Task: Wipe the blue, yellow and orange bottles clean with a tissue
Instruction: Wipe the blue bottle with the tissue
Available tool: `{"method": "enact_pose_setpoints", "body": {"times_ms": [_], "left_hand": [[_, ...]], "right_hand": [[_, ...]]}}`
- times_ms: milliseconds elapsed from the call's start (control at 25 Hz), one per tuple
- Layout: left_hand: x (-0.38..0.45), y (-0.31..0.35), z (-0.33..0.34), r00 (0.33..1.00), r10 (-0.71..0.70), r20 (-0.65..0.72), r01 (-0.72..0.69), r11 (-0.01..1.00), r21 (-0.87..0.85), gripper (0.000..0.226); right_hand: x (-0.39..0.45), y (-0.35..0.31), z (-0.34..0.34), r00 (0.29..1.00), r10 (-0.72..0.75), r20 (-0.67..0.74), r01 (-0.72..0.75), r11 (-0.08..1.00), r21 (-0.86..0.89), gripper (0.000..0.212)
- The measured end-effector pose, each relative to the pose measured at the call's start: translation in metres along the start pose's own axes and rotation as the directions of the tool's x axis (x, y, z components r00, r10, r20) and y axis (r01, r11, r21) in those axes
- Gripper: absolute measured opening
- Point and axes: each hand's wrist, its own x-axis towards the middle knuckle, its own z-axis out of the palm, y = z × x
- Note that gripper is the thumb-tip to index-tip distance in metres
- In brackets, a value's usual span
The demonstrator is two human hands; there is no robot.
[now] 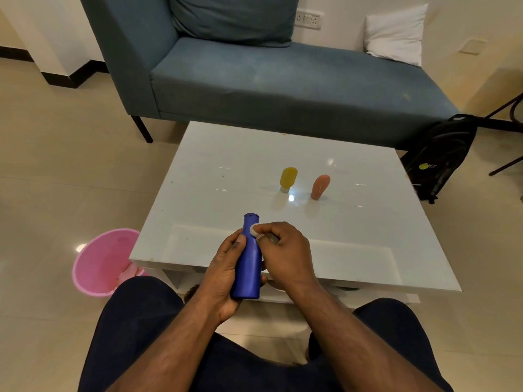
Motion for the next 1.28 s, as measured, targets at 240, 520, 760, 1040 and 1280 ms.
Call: {"method": "enact_pose_setpoints", "body": {"times_ms": [240,520,760,1040,1280], "left_hand": [[-0.002,0.000,0.001,0.998,-0.009,0.062,0.009,1.000,0.012,0.043],[-0.002,0.000,0.001,0.998,-0.011,0.069,0.009,0.999,0.032,0.045],[-0.003,0.001,-0.003,0.993,-0.022,0.112,0.021,1.000,0.012,0.046],[-0.002,0.001,-0.001,0.996,-0.011,0.089,0.008,1.000,0.026,0.049],[-0.004,0.001,-0.003,0.989,-0.056,0.134,0.054,0.998,0.017,0.046]], "right_hand": [[0.012,-0.001,-0.005,0.988,0.141,-0.062,-0.128,0.977,0.171,0.003],[0.015,0.000,-0.004,0.966,0.253,-0.051,-0.223,0.918,0.328,0.009],[0.016,-0.004,-0.004,0.950,0.312,-0.017,-0.277,0.866,0.417,0.007],[0.010,-0.001,-0.003,0.988,0.130,-0.078,-0.106,0.961,0.257,0.007],[0.016,0.000,-0.003,0.946,0.324,-0.019,-0.282,0.851,0.444,0.009]]}}
